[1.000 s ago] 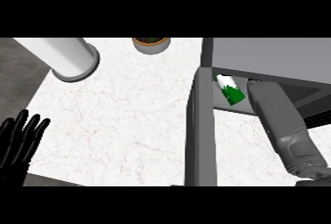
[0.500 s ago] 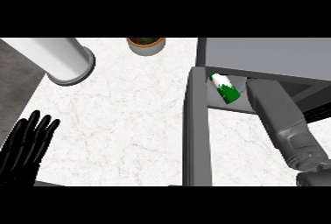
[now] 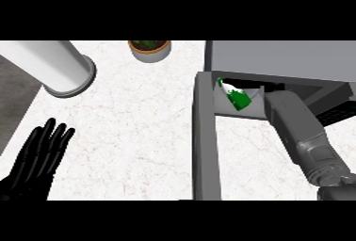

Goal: Pick up the milk, place it into the microwave and close the microwave

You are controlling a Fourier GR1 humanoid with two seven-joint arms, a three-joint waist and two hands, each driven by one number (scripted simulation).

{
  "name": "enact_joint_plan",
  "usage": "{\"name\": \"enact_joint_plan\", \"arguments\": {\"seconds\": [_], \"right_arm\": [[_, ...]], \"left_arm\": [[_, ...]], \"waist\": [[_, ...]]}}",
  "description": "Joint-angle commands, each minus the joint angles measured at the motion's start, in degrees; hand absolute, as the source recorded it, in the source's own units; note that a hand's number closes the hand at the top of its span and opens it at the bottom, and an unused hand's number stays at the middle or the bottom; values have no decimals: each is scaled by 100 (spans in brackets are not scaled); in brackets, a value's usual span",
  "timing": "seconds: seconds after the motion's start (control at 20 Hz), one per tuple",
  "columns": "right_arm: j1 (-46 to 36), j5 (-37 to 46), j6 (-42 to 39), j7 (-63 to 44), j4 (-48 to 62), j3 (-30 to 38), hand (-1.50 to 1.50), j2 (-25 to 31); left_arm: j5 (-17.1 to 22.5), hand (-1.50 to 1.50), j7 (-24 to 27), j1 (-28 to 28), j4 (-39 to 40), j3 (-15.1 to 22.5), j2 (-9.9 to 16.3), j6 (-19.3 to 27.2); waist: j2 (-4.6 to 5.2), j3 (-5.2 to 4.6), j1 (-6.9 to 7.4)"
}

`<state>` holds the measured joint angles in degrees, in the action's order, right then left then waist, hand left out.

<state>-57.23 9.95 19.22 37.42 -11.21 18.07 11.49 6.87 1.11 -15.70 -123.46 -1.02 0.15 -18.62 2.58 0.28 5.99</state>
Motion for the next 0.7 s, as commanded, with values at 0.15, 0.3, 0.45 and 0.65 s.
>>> {"name": "enact_joint_plan", "arguments": {"seconds": [0.15, 0.3, 0.45, 0.65], "right_arm": [[269, -203, -776, 646, 168, 200, -150, -11], [564, -259, -1080, 986, 206, 227, -150, -176], [535, -312, -1239, 1001, 268, 276, -150, -251], [994, -403, -1541, 1310, 90, 274, -150, -361]], "left_arm": [[-222, -150, -6, 141, 307, 355, -14, 60], [-75, -150, 123, -3, 478, 241, 50, -182], [35, -150, 67, 106, 622, 327, 172, -406], [-323, -150, 65, 422, 1006, 601, 229, -498]], "waist": [[-66, -5, -207], [-128, -13, -296], [-123, -13, -287], [-231, -24, -551]]}}
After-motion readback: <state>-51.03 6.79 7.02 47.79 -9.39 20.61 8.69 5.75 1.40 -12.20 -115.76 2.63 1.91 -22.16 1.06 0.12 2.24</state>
